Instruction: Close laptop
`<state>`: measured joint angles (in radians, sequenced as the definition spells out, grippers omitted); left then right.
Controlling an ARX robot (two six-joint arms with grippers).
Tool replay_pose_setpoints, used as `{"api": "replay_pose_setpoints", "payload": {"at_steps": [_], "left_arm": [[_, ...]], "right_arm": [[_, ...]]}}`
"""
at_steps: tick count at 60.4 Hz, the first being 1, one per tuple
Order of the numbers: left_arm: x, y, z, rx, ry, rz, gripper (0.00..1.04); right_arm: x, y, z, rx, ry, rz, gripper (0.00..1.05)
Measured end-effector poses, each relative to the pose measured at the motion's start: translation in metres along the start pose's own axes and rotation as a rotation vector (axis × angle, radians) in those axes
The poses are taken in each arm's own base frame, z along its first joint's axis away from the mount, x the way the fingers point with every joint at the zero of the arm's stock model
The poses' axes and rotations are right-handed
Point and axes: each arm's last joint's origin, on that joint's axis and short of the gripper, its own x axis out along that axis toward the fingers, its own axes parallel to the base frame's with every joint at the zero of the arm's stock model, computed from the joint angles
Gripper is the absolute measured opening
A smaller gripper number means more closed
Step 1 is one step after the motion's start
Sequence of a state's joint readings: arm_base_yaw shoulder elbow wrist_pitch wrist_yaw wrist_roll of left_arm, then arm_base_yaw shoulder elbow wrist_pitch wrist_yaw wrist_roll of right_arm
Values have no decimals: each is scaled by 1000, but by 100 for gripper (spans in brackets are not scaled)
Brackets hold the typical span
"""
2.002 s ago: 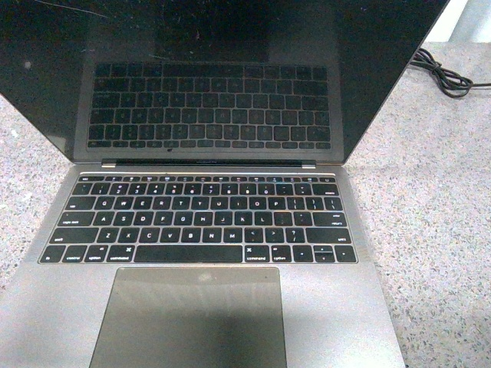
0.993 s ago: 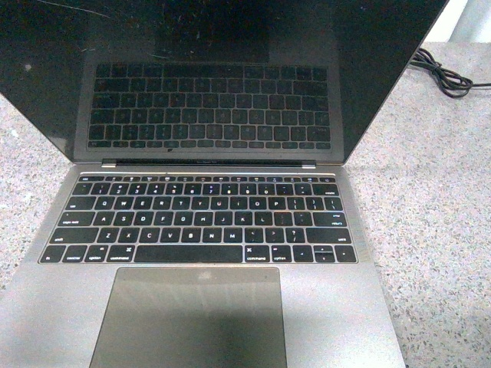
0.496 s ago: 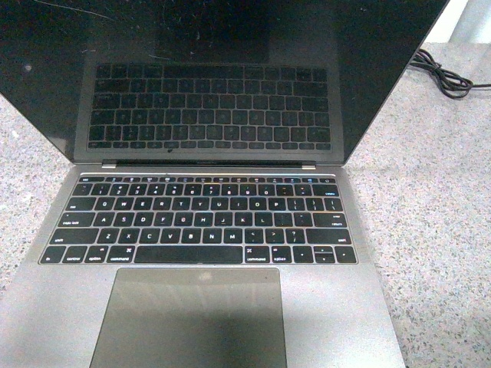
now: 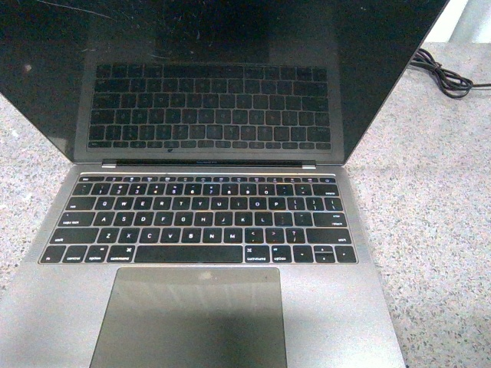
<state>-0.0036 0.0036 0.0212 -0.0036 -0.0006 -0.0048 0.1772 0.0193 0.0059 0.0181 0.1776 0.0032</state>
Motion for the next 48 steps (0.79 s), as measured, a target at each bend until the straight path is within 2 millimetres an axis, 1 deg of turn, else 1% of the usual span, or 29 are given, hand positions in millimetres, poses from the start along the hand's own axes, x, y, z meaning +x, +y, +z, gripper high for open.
{"api": "replay_pose_setpoints", "payload": {"at_steps": [44,45,46,48], "left_arm": [[0,0,0,0,0,0,98],[0,0,0,1,0,0,98],[0,0,0,1,0,0,93],[0,0,0,1,0,0,85]], "right_arm": [[0,0,0,0,0,0,96],[0,0,0,0,0,0,96],[0,0,0,1,0,0,95],[0,0,0,0,0,0,87]]}}
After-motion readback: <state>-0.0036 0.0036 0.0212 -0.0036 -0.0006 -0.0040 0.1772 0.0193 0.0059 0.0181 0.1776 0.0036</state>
